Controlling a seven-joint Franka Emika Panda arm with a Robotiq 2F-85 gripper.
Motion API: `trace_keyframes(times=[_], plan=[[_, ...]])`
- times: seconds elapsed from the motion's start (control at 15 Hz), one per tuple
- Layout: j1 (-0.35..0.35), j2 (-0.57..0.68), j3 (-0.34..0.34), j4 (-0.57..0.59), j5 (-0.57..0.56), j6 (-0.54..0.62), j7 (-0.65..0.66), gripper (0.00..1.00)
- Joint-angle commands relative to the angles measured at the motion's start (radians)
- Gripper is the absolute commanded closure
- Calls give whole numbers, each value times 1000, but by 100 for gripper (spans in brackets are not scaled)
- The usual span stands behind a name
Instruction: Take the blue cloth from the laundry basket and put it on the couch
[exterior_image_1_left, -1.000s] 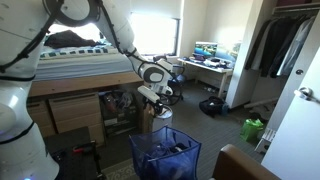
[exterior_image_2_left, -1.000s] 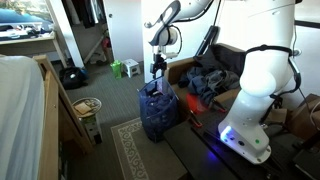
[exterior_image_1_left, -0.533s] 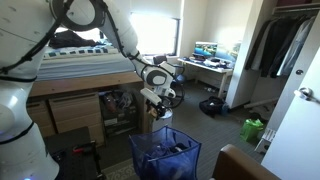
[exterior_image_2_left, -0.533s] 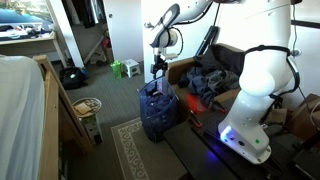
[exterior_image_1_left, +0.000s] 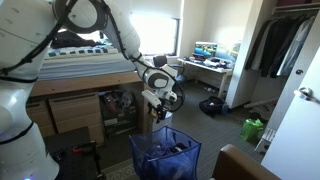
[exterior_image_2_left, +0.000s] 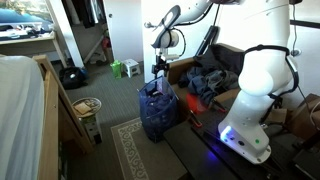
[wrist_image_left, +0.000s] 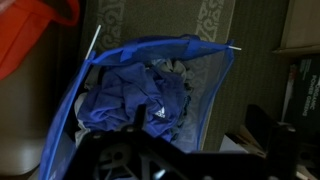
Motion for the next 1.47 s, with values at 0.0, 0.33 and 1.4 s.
trace_keyframes(times=[0.0,0.33,1.4], plan=[[-5,99,7,81,-12,-20,69,0],[7,269,-2,213,-26,-40,128,0],[-4,602,-22,555,-44,-275,230,0]])
